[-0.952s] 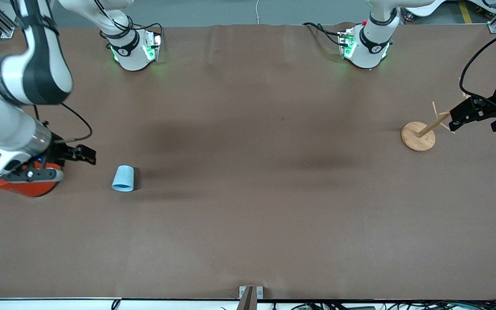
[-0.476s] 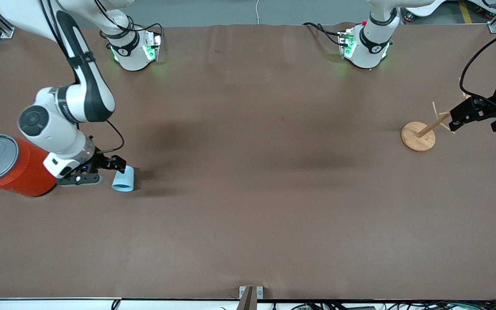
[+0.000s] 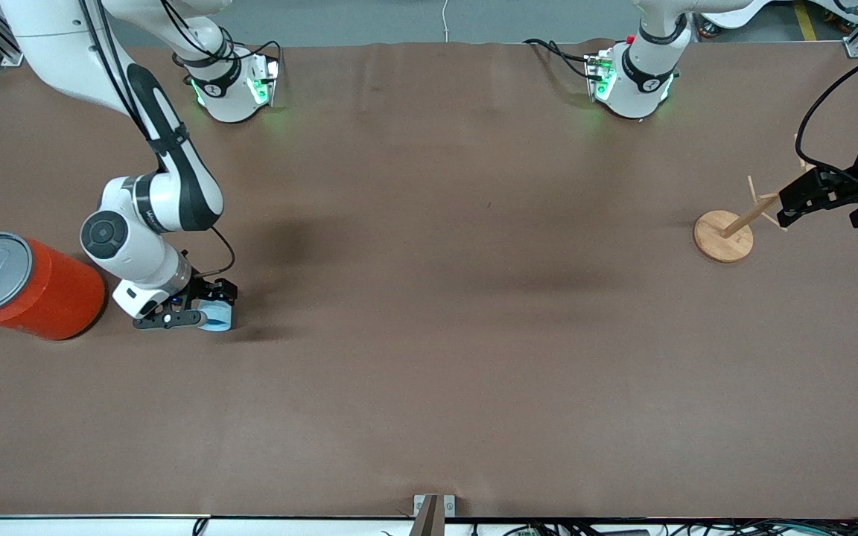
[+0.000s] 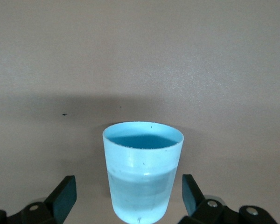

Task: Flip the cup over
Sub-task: 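Close the right gripper around the light-blue cup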

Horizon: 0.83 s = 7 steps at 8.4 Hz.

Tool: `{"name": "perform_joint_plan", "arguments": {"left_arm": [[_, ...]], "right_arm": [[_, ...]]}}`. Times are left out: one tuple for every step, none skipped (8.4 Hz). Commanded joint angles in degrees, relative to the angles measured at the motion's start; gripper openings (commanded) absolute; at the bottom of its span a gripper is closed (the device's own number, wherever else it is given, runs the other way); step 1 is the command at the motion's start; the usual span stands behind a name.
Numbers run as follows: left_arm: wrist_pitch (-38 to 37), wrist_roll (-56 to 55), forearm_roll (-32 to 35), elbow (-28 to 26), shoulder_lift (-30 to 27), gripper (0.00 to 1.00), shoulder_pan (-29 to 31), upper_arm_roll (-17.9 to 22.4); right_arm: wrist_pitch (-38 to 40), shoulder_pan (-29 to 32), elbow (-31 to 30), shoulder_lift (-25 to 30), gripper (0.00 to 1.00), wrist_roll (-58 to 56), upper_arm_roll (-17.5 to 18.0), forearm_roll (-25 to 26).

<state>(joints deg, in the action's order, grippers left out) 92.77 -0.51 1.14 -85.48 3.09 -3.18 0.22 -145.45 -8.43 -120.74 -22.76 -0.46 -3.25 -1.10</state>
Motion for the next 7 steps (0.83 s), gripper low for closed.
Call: {"name": "perform_joint_plan", "arguments": {"left_arm": [[-1.10,-0.54,0.53,1.37,0.51,1.00,-0.08,-0.13],[-1.10,-0.54,0.53,1.37,0.51,1.00,-0.08,-0.13],[-1.10,-0.63,0.53,1.37,0.51,1.00,-0.16,-0.13],[-1.10,-0.80,0.53,1.37,0.51,1.00,-0.16,-0.04],[-1.10,-0.81,0.53,1.37,0.51,1.00,-0.16,-0.13],[-1.10,-0.63,0.53,1.37,0.51,1.00,-0.16,-0.13],[-1.10,-0.72,0.53,1.37,0.51,1.00,-0.16,-0.13]], "right_arm": [[-1.68,0.34,0.06,-1.84,1.00,-0.86,0.00,-0.31],[-2.81,0.52,0.15,-2.89,1.00,-0.86,-0.01,-0.22],[-3.87,0.52,0.15,-3.77,1.00,-0.86,-0.01,-0.22],[-5.27,0.52,0.15,-4.39,1.00,-0.86,-0.01,-0.22],[-5.89,0.60,0.24,-4.83,1.00,-0.94,-0.09,-0.13],[-5.99,0.69,0.42,-5.01,1.00,-0.94,-0.09,-0.13],[-5.99,0.69,0.42,-5.10,0.91,-0.94,-0.09,-0.13]]}}
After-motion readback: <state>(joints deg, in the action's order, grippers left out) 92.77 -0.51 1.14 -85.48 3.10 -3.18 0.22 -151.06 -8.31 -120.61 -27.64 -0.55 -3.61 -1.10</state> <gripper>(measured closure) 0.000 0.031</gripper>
